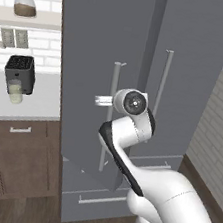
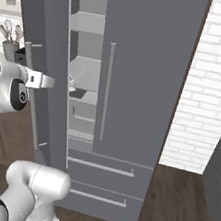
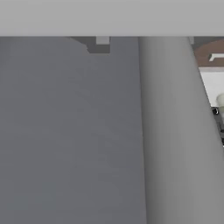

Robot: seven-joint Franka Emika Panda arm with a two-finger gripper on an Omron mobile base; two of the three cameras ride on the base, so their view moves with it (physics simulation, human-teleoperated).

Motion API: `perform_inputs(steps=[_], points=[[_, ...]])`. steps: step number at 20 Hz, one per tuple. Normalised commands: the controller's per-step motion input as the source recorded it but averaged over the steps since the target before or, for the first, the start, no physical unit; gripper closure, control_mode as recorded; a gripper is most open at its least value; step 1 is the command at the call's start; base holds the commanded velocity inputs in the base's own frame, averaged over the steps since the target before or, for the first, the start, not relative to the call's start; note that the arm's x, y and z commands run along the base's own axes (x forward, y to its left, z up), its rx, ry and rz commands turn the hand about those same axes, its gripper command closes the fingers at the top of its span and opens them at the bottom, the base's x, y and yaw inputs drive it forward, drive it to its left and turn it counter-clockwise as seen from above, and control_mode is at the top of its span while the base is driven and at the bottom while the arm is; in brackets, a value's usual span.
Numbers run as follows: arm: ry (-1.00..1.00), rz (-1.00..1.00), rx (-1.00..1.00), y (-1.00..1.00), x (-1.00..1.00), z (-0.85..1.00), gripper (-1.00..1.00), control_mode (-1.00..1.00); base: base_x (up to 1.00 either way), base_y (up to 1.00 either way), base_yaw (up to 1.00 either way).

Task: Grab a lemon wedge from the fridge and one ice cube from the ice bowl, and put them in the glass of lemonade.

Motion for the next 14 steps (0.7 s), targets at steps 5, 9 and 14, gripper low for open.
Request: perform_inputs(steps=[5,9,14], points=[[0.00,-0.01,-0.04,0.19,-0.75,0.50,-1.00,-1.00,0.00,0.00,0.00],[-0.03,-0.01,0.03,0.00,-0.71,0.63,-1.00,-1.00,0.00,0.00,0.00],[-0.15,0.00,0.07,0.04,-0.80,0.89,-1.00,-1.00,0.00,0.00,0.00]])
